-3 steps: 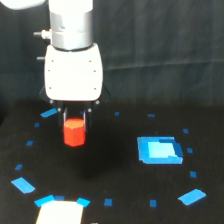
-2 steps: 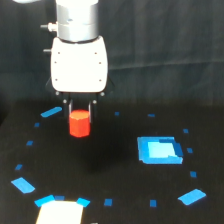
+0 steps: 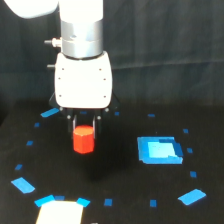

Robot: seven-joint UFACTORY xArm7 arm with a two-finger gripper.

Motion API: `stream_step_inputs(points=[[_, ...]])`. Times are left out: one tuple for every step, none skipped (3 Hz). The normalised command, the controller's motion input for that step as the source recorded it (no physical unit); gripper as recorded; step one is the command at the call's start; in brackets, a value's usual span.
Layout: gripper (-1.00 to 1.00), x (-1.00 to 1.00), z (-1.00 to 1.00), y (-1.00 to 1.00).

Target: Pick up the red object from the table

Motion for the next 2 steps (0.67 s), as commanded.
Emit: stream_step_inputs(points=[[-0.8, 0.03, 0.55, 0.66], [-1.0, 0.25, 1.0, 1.0]])
